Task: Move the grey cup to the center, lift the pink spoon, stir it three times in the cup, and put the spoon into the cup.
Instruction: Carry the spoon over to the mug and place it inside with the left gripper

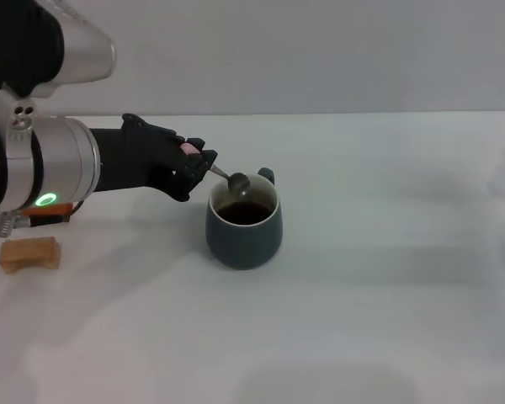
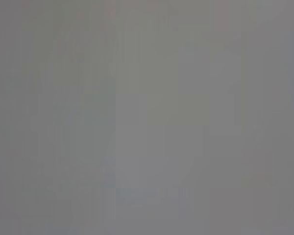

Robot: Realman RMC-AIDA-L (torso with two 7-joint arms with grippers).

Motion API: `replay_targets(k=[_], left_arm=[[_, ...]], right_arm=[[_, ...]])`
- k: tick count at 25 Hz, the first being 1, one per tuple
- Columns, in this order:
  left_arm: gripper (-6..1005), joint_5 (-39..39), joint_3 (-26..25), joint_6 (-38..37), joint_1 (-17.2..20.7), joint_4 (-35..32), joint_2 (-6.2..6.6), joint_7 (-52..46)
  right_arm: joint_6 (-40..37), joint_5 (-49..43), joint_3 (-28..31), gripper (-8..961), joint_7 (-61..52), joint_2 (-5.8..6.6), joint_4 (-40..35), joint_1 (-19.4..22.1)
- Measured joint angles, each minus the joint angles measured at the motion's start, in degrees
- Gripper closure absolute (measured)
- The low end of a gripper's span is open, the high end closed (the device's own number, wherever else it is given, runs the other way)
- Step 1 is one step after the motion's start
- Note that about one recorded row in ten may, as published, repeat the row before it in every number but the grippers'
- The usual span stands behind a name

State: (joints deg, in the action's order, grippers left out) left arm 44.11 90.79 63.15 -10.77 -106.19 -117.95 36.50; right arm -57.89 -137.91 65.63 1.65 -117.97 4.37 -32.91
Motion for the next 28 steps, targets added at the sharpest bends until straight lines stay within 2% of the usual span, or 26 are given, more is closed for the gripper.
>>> replay_targets(k=[2,5,12,14,21,22,28], left_arm=[[852,0.0,0.0,0.0,0.0,0.0,0.00,0.0],[852,-0.3,-0.1,0.2,-2.1,2.4,0.00,0.5],[852,-0.5,-0.3,1.0,-4.0,5.3,0.13,1.5],[852,-1.2,-0.5,2.2,-5.7,6.6,0.11,2.2],[852,-2.1,-0.1,2.7,-6.7,7.1,0.10,2.3],[852,-2.6,0.2,3.5,-8.0,8.7,0.01,3.6],[852,-2.6,0.2,3.9,-8.8,10.7,0.00,4.3]], right_arm=[[-0.9,0.0,0.9,954,0.0,0.16,0.1,0.9],[-1.5,0.0,1.4,954,0.1,0.21,0.2,1.6],[-1.4,0.0,1.9,954,0.1,0.17,-0.1,1.8],[-1.2,0.0,1.9,954,0.1,0.16,-0.1,1.8],[-1.2,0.0,1.9,954,0.2,0.03,-0.1,1.6],[-1.2,0.0,1.9,954,0.2,0.03,-0.1,1.6],[-1.1,0.0,2.0,954,0.2,0.03,-0.2,1.5]])
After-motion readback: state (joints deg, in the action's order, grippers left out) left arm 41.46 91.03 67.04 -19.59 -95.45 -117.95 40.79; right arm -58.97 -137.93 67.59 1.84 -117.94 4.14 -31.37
